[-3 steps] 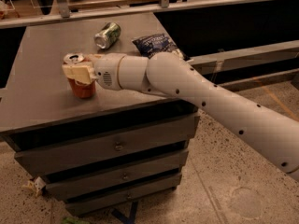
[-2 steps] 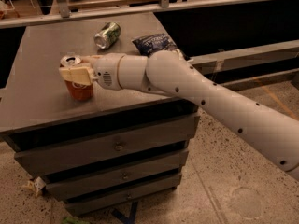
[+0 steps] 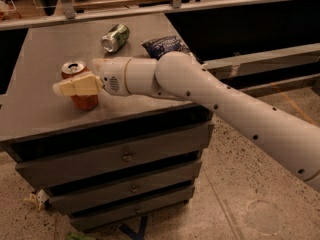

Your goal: Place coke can upright

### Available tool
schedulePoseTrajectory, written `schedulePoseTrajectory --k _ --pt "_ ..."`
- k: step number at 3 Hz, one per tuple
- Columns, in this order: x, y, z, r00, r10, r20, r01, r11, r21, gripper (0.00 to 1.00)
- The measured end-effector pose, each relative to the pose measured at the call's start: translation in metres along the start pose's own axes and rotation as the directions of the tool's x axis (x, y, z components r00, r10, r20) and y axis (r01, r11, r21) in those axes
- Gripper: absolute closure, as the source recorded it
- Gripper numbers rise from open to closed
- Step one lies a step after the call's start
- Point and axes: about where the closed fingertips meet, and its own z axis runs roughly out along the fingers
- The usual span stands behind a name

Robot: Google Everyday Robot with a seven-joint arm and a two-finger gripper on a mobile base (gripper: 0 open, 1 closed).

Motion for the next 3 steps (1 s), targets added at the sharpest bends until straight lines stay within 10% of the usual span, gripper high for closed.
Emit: schedulePoseTrajectory --k 3 --pt "0.007 0.015 -0.042 0.99 -0.09 0.104 0.096 0.9939 -0.055 0.0"
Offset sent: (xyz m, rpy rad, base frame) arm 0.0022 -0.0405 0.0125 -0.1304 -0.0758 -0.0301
